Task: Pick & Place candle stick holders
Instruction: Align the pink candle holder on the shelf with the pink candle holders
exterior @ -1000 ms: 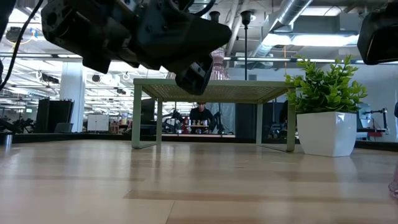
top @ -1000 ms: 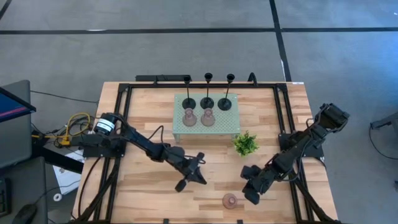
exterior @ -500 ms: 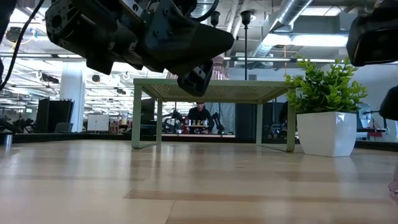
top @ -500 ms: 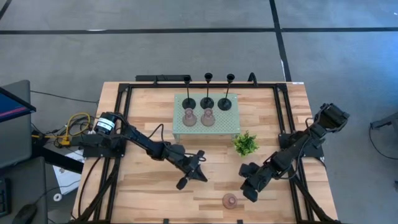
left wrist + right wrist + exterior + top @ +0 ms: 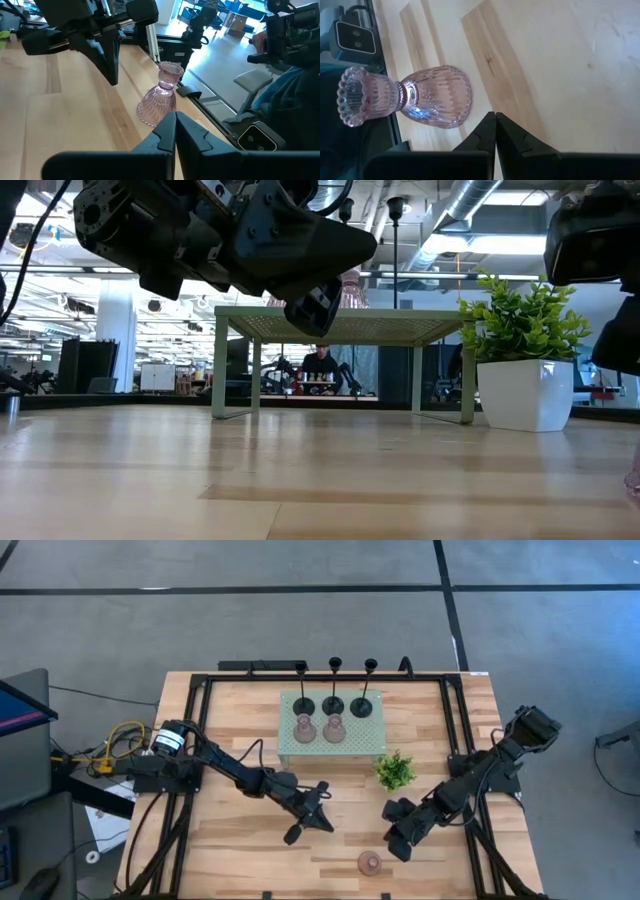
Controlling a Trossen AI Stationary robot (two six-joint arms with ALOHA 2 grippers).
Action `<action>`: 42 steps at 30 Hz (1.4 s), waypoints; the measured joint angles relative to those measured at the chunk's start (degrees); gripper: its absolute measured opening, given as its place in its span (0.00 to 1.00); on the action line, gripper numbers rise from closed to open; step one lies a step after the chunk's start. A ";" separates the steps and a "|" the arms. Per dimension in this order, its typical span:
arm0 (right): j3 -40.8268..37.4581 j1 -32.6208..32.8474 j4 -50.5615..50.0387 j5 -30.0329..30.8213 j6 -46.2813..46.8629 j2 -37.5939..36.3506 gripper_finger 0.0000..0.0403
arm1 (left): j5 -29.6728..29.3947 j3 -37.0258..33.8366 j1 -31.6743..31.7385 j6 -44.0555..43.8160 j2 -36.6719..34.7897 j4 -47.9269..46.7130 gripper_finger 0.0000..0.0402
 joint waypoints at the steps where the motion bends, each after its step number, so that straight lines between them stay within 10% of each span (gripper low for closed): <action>1: 0.00 0.00 0.00 0.11 -0.05 -0.02 0.00 | 0.02 0.00 0.00 -0.18 0.00 0.00 0.02; 10: 0.00 0.36 -0.16 0.24 0.85 0.00 0.00 | -1.58 0.00 -0.23 -0.32 -0.02 -0.10 0.02; 26: 10.46 10.40 -4.85 12.79 7.53 0.00 0.00 | -24.96 3.13 -13.25 6.03 -0.04 -1.08 0.01; 42: 31.26 10.03 -14.06 10.52 5.60 17.59 0.00 | -25.32 3.13 -13.20 2.48 -0.04 -1.95 0.01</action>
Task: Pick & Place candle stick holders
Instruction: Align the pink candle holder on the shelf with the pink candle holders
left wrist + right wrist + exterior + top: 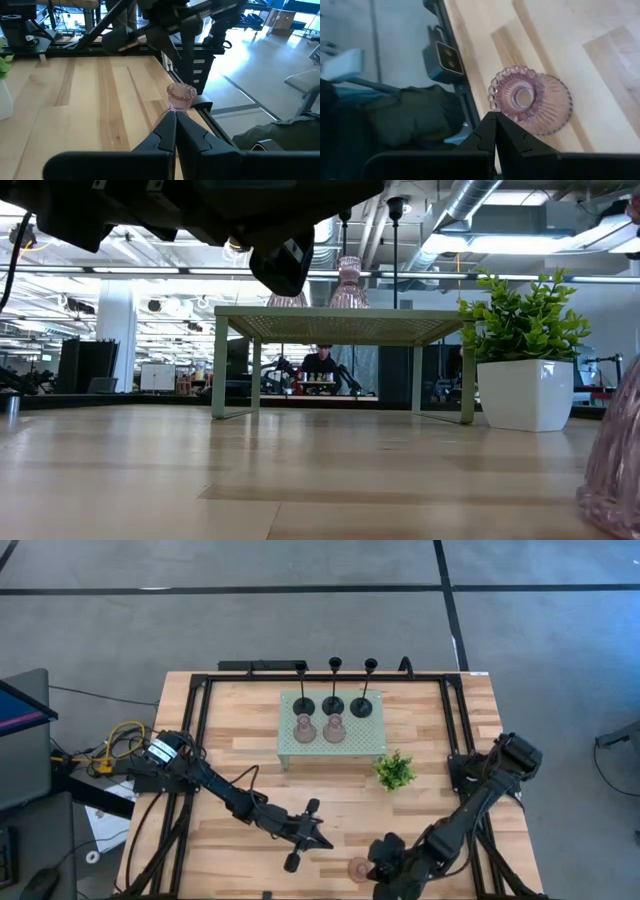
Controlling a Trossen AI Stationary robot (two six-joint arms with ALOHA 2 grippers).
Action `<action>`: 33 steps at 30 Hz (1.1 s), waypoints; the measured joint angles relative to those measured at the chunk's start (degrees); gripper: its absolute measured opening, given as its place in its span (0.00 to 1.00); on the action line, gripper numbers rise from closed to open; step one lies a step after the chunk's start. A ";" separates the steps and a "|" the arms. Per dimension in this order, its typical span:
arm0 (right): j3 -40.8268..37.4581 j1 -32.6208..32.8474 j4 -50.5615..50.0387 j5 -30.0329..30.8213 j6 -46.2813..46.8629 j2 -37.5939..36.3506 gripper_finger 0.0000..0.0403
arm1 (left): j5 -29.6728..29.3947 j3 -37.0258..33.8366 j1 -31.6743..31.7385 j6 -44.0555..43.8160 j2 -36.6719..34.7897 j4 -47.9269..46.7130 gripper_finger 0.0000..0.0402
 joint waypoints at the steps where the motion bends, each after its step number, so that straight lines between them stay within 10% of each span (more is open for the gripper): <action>1: 1.38 0.02 -2.64 0.19 0.01 0.16 0.00 | 0.00 0.00 0.00 -0.02 0.00 0.00 0.01; 33: 5.35 -2.95 -12.43 -1.84 0.35 -0.69 0.00 | 0.48 0.00 -0.09 -1.97 0.02 -0.02 0.01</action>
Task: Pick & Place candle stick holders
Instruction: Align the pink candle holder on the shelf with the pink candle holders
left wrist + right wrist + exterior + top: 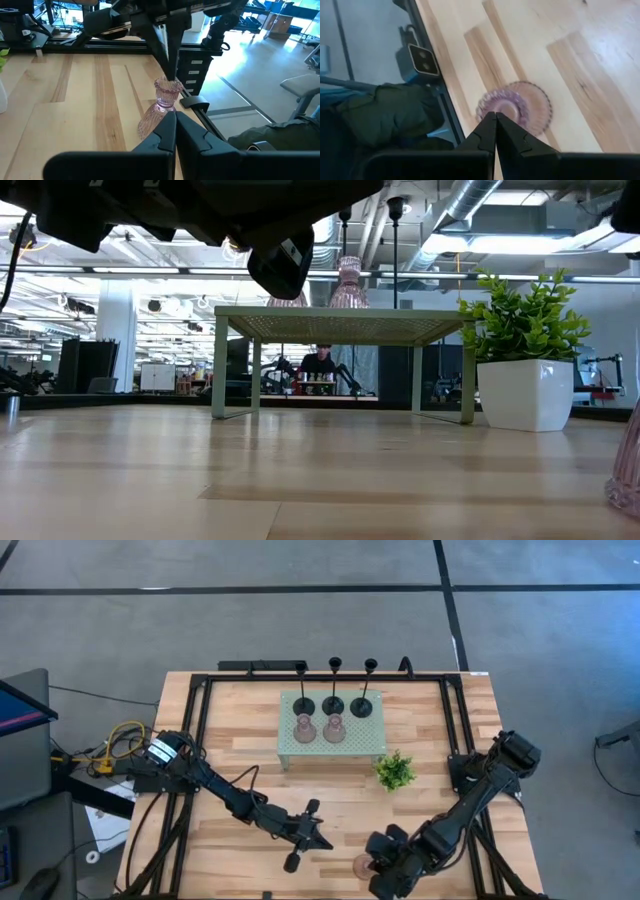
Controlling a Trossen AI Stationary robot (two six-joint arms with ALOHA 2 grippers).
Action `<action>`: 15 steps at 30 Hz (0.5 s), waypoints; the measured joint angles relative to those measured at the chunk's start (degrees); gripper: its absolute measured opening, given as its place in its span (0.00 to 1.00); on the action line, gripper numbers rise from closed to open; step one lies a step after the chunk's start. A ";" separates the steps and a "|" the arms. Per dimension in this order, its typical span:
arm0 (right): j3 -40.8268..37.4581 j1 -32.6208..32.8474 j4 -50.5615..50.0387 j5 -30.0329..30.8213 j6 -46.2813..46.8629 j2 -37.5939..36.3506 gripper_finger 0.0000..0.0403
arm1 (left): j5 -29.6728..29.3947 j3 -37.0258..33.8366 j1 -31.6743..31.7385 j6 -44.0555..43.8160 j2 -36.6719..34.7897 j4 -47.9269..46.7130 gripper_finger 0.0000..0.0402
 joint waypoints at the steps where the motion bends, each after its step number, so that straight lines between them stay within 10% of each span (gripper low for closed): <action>1: 0.00 0.00 -0.46 -0.05 0.07 0.00 0.00 | 0.00 0.00 0.00 0.00 -0.02 -0.01 0.01; 15: 0.04 -3.88 -7.04 0.09 -2.56 0.00 0.00 | 0.01 -0.02 0.00 -0.01 0.00 -0.80 0.01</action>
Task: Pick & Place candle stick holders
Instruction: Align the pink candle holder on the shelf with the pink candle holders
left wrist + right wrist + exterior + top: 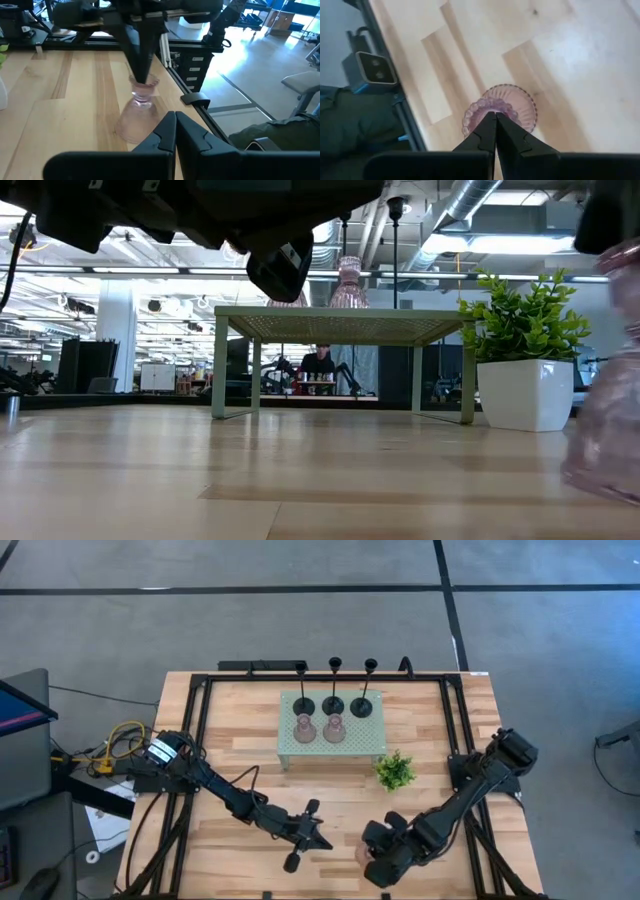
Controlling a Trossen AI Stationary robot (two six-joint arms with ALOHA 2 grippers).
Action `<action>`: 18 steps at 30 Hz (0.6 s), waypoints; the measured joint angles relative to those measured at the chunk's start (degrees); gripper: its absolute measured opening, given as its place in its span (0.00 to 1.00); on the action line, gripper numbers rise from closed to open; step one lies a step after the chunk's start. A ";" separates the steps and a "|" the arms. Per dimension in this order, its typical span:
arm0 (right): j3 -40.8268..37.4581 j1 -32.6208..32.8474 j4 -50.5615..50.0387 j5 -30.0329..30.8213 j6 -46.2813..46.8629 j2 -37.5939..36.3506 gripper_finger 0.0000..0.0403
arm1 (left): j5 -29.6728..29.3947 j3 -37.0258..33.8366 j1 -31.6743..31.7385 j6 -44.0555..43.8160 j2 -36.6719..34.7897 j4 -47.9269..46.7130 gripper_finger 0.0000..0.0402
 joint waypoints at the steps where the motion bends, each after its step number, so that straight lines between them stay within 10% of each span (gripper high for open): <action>1: 0.00 -0.49 -0.31 0.00 -0.87 0.00 0.00 | 0.00 0.00 0.00 0.01 0.01 -0.15 0.01; 18: -0.02 -10.52 -5.87 4.89 -15.09 -0.04 0.00 | 0.01 -0.02 0.00 -0.26 0.04 -1.38 0.01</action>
